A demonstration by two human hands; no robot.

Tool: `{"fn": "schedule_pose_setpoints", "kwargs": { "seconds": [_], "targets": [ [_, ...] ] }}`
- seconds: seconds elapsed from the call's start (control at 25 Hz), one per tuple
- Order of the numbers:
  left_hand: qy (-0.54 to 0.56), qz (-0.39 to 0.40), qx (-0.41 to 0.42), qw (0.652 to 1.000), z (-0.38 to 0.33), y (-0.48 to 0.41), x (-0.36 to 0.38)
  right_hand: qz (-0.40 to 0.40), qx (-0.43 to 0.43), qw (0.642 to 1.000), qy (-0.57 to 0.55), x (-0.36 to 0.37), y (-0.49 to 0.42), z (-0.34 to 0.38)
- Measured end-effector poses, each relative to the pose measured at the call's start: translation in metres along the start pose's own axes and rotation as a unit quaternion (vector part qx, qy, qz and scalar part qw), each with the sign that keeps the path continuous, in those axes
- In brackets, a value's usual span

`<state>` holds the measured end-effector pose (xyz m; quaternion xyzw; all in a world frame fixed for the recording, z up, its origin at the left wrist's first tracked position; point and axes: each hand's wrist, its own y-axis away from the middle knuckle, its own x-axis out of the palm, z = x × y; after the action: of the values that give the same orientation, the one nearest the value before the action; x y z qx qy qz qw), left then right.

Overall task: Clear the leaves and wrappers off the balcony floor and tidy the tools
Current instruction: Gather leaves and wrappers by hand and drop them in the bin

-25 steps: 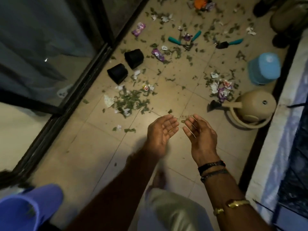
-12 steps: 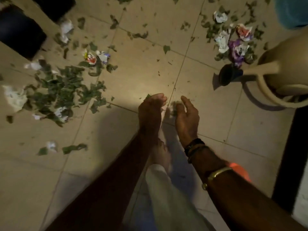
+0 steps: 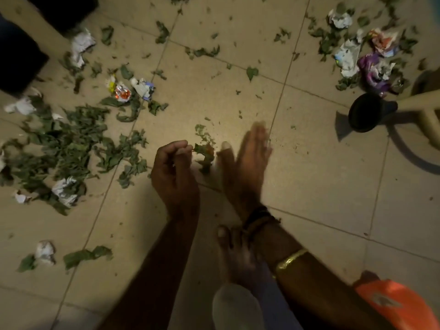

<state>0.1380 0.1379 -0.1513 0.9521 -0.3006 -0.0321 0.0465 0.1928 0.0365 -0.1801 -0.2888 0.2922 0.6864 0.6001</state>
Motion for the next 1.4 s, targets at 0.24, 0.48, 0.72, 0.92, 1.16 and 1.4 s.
{"fn": "schedule_pose_setpoints", "kwargs": {
  "seconds": [0.24, 0.48, 0.72, 0.92, 1.16, 1.4],
  "targets": [
    [-0.046, -0.006, 0.035, 0.998, -0.009, -0.042, 0.020, 0.013, 0.041, 0.995, 0.085, 0.000, -0.044, -0.013],
    [-0.127, -0.021, 0.108, 0.986, -0.018, -0.090, -0.028, -0.044, 0.032, 0.998, 0.034, -0.023, -0.136, -0.010],
    [-0.139, -0.083, 0.092, 0.983, -0.006, -0.094, -0.078, 0.160, -0.191, 0.959, 0.137, 0.036, -0.109, 0.037],
    [-0.191, -0.175, 0.091, 0.962, -0.019, -0.066, -0.140, 0.130, -0.128, 0.981, -0.063, 0.026, -0.056, 0.040],
    [-0.461, -0.272, -0.106, 0.838, 0.039, 0.027, -0.256, 0.131, -0.137, 0.975, 0.114, 0.055, -0.009, 0.048],
    [-0.467, -0.290, -0.305, 0.778, 0.059, 0.035, -0.185, 0.121, -0.109, 0.984, -0.070, 0.056, 0.026, 0.056]
  ]
}}
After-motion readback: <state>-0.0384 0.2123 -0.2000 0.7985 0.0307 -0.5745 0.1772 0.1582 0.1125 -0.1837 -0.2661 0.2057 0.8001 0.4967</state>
